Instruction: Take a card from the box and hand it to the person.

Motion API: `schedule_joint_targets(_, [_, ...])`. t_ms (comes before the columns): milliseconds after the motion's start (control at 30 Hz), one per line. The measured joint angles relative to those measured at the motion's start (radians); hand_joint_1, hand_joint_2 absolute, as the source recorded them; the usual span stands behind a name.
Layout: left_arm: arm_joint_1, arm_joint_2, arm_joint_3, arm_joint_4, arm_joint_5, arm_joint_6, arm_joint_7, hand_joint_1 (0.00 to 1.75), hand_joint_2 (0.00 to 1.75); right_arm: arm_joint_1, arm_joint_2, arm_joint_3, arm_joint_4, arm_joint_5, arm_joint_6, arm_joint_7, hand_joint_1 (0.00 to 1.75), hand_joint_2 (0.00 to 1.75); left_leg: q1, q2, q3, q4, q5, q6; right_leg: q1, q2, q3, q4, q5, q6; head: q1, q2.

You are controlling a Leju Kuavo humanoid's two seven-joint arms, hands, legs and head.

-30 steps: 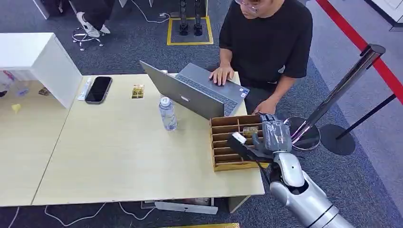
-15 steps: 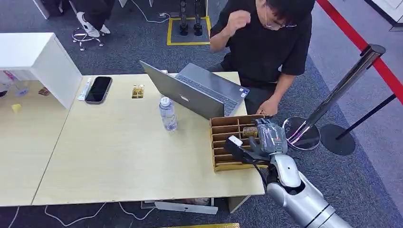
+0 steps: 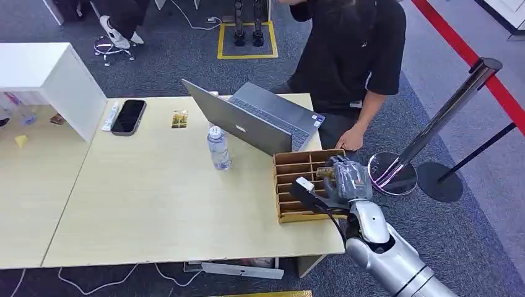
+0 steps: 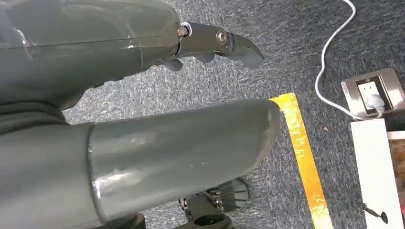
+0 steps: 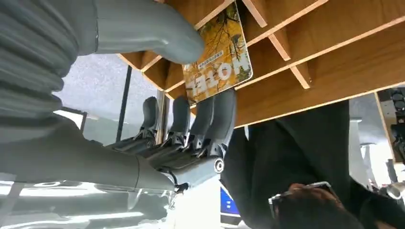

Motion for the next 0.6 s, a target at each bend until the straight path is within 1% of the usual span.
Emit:
schedule_joint_targets(200, [0.000,0.000,0.000,0.000,0.000,0.003,0.002,0.00,0.00,0.000,0.003,0.002,0.013,-0.003,0.003,0.002,1.13,1.75,0.000,0.000,0.000,0.000,0.000,0.000,0.000,0.000,0.000,0.000,0.000,0.000,0.000,0.000])
schedule_joint_targets(367, [0.000,0.000,0.000,0.000,0.000,0.004,0.002,0.00,0.00,0.000,0.005,0.008,0.023,-0.005,0.006,0.002,1.15,1.75,0.000,0.000,0.000,0.000,0.000,0.000,0.000,0.000,0.000,0.000,0.000,0.000,0.000,0.000])
schedule_joint_targets(500, [0.000,0.000,0.000,0.000,0.000,0.004,0.001,0.00,0.00,0.000,0.007,0.010,0.029,-0.005,0.006,0.002,1.24,1.75,0.000,0.000,0.000,0.000,0.000,0.000,0.000,0.000,0.000,0.000,0.000,0.000,0.000,0.000])
schedule_joint_targets(533, [0.000,0.000,0.000,0.000,0.000,0.004,0.001,0.00,0.00,0.000,0.007,0.010,0.030,-0.005,0.006,0.002,1.31,1.75,0.000,0.000,0.000,0.000,0.000,0.000,0.000,0.000,0.000,0.000,0.000,0.000,0.000,0.000])
schedule_joint_targets(567, [0.000,0.000,0.000,0.000,0.000,0.004,0.001,0.00,0.00,0.000,0.007,0.010,0.031,-0.005,0.005,0.001,1.31,1.75,0.000,0.000,0.000,0.000,0.000,0.000,0.000,0.000,0.000,0.000,0.000,0.000,0.000,0.000])
schedule_joint_targets(600, [0.000,0.000,0.000,0.000,0.000,0.004,0.001,0.00,0.00,-0.001,0.007,0.010,0.032,-0.007,0.004,-0.001,1.34,1.75,0.000,0.000,0.000,0.000,0.000,0.000,0.000,0.000,0.000,0.000,0.000,0.000,0.000,0.000])
